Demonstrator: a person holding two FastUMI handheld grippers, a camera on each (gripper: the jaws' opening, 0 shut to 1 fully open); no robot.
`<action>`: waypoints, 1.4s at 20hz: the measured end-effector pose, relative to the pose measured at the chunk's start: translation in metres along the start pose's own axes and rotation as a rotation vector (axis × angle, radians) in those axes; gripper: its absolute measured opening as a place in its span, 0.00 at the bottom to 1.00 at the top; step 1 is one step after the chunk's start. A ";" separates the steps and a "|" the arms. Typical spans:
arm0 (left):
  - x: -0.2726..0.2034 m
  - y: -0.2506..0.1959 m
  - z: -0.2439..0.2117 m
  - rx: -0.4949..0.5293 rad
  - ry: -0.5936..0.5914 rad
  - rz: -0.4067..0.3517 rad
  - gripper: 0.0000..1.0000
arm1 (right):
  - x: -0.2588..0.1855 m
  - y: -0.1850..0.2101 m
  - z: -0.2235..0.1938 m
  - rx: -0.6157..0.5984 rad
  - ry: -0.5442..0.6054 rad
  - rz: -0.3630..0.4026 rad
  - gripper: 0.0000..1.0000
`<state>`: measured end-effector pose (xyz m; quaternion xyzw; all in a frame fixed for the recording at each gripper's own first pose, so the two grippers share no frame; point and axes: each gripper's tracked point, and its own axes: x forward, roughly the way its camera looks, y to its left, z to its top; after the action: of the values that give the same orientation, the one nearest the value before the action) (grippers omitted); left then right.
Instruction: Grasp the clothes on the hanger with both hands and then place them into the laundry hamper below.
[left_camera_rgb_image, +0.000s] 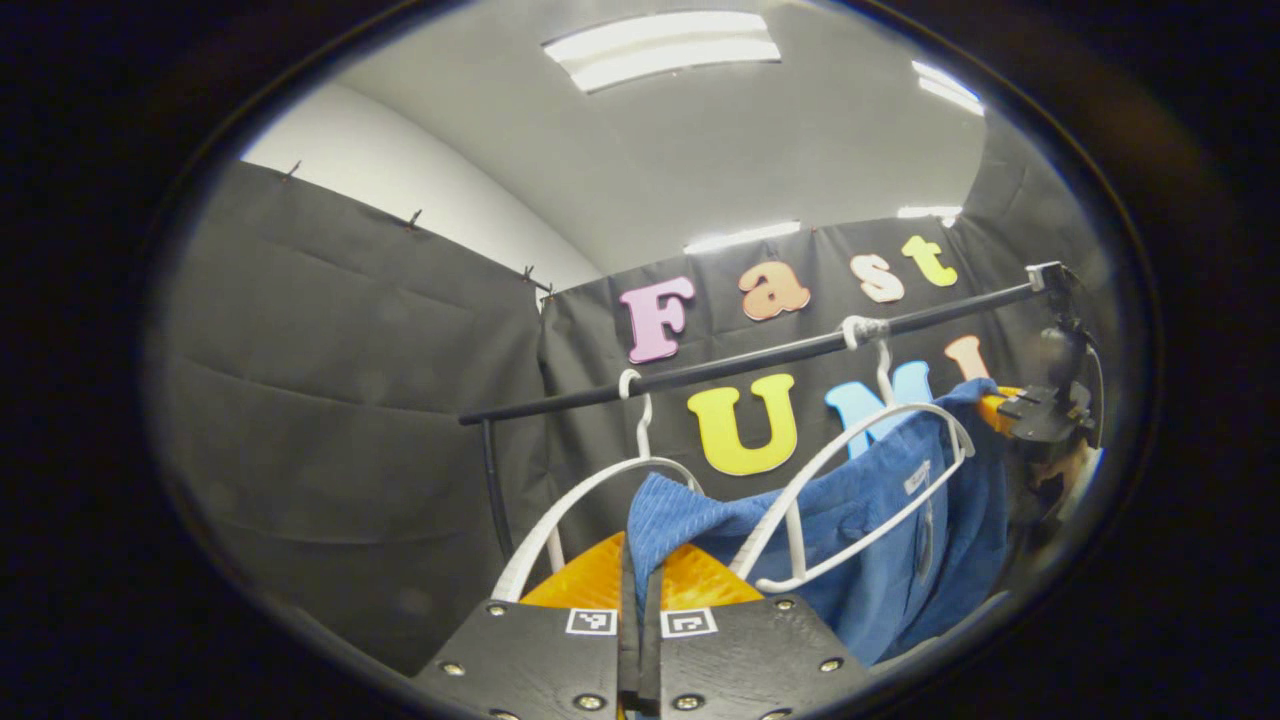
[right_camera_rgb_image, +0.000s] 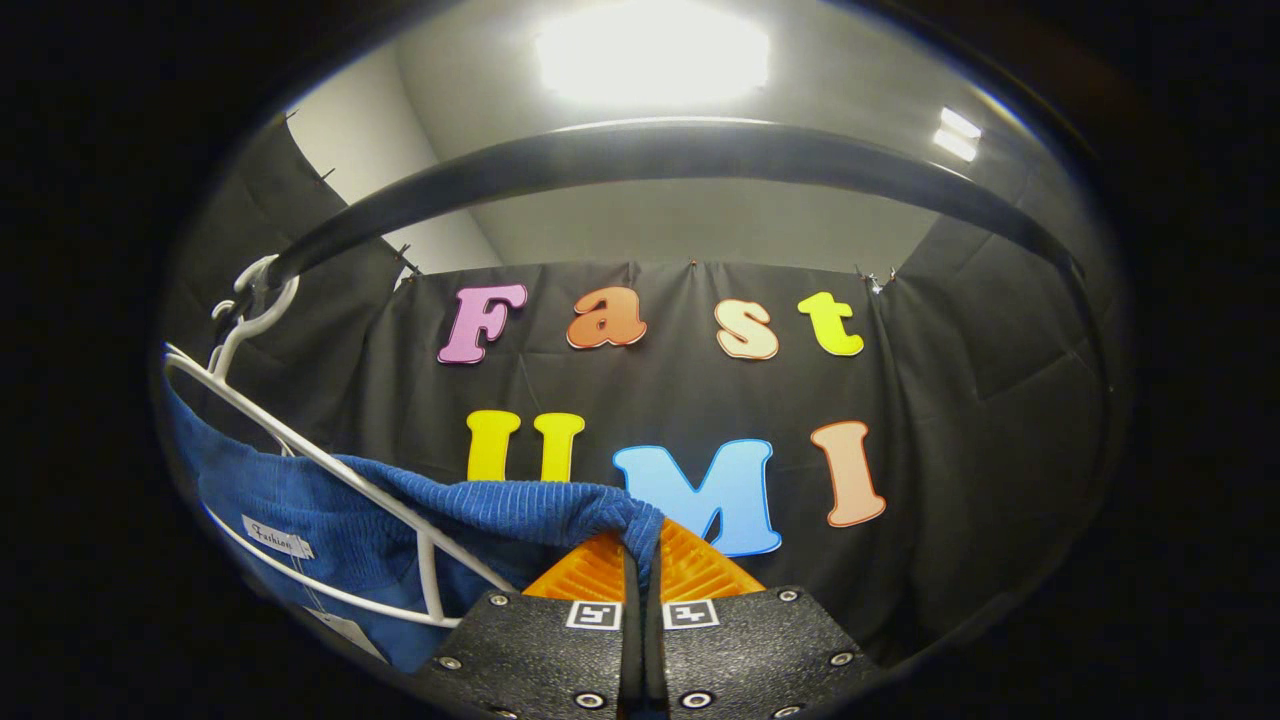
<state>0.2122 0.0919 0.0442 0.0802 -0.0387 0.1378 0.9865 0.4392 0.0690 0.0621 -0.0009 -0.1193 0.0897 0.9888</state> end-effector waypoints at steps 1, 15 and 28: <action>0.000 -0.001 -0.001 0.007 0.003 0.002 0.00 | 0.002 0.002 -0.007 -0.010 0.014 0.002 0.00; -0.025 -0.006 -0.054 -0.074 0.119 0.002 0.01 | -0.032 0.005 -0.070 -0.113 0.165 0.095 0.01; -0.060 -0.037 -0.107 -0.080 0.229 -0.024 0.00 | -0.087 -0.010 -0.151 -0.076 0.376 0.126 0.01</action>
<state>0.1707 0.0591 -0.0721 0.0249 0.0699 0.1323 0.9884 0.3932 0.0470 -0.1049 -0.0624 0.0646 0.1449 0.9854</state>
